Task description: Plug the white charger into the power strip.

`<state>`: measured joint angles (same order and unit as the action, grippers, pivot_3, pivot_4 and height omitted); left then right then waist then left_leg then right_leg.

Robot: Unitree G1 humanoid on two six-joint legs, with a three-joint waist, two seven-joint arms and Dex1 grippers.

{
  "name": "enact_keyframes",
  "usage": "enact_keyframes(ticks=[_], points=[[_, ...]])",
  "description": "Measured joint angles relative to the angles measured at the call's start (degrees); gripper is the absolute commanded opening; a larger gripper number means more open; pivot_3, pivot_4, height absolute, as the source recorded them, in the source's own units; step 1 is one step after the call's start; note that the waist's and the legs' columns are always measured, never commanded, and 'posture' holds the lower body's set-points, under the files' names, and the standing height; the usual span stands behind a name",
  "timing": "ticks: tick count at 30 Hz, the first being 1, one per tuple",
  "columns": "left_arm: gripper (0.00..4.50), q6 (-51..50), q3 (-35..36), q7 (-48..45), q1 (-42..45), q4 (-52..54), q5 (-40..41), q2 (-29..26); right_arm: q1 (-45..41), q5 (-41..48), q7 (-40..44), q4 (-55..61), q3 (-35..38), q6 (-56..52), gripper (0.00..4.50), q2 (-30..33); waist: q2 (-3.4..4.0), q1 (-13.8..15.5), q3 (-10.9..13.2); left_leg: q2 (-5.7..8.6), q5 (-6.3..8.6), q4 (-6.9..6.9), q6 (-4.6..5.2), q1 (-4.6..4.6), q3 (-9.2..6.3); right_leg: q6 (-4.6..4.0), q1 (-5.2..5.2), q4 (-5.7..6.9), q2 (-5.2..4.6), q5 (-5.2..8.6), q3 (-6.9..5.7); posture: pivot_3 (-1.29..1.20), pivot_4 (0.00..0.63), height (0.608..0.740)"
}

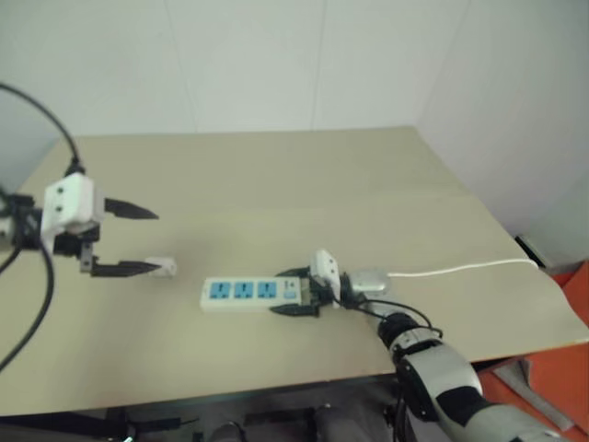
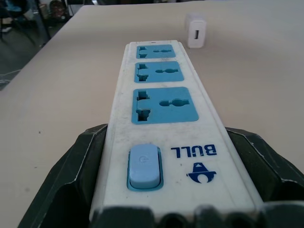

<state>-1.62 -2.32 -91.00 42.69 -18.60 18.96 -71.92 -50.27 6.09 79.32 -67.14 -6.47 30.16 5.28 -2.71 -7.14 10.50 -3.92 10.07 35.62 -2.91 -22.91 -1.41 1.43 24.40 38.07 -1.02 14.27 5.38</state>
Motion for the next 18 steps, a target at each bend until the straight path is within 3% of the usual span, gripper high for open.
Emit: enact_keyframes(ticks=[5,11,18], points=[[4.5,7.87,-23.99,-1.26,21.71,-13.47,-3.95,-1.25,-0.58,-0.43,1.84,-0.7,0.33,0.02,3.44,-0.25,0.03,0.19,0.06,0.0,0.0,0.17,0.0,-0.18,-0.08,0.04,0.05,0.02,0.04,0.0,-0.02,0.0,0.15,0.74],[4.5,15.49,-45.52,-1.31,34.39,-25.0,-8.97,4.48,-0.87,-0.93,2.66,-0.93,0.41,0.02,3.44,-0.24,0.04,0.34,0.1,-0.01,0.0,0.24,0.01,-0.31,-0.11,0.05,0.15,0.07,0.08,0.0,-0.02,0.0,0.15,0.74],[4.5,22.32,-57.93,-1.33,40.59,-35.09,-14.99,13.28,-1.3,-1.43,2.88,-0.96,0.5,0.01,3.44,-0.08,0.08,0.43,0.15,-0.01,0.01,0.27,0.02,-0.38,-0.1,0.05,0.25,0.14,0.09,0.0,0.02,0.0,0.15,0.74]])
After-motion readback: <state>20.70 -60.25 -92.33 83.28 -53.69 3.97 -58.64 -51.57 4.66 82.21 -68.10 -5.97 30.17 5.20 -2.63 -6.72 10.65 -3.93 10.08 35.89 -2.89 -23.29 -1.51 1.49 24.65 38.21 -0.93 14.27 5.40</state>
